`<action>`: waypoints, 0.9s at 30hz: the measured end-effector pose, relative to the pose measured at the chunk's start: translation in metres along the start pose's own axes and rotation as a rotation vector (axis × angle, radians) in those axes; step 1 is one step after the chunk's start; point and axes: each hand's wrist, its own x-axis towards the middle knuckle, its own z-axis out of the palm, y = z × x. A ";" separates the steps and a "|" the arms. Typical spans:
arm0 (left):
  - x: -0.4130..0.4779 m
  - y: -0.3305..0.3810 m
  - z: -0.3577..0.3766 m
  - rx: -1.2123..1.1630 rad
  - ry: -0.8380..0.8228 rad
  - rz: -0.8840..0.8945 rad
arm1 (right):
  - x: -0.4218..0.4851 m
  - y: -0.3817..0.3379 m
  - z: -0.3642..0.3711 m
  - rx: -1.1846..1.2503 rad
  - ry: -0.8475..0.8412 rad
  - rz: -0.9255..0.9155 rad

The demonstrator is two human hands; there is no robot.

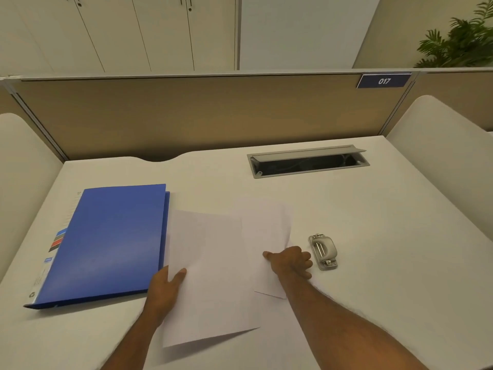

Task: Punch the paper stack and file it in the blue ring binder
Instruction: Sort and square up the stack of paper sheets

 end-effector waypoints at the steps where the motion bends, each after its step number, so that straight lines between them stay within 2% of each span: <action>1: -0.001 0.001 0.000 -0.005 -0.001 0.005 | 0.000 -0.001 0.000 0.017 -0.001 -0.003; 6: -0.005 0.005 0.001 0.001 0.003 0.005 | -0.002 -0.001 0.002 0.108 0.009 -0.080; 10: -0.005 0.008 -0.001 -0.012 -0.010 -0.002 | 0.001 -0.001 -0.001 0.276 -0.008 -0.144; 18: -0.006 0.013 -0.002 -0.057 -0.017 -0.024 | 0.029 0.004 -0.093 0.473 0.196 -0.494; 20: -0.007 0.016 -0.001 -0.073 -0.012 -0.036 | 0.045 0.010 -0.116 0.543 0.119 -0.508; 22: -0.007 0.017 0.000 -0.090 -0.014 -0.051 | 0.055 0.018 -0.124 0.636 -0.044 -0.481; 27: -0.010 0.022 0.007 -0.163 -0.041 -0.064 | 0.042 0.035 -0.080 0.687 -0.417 -0.438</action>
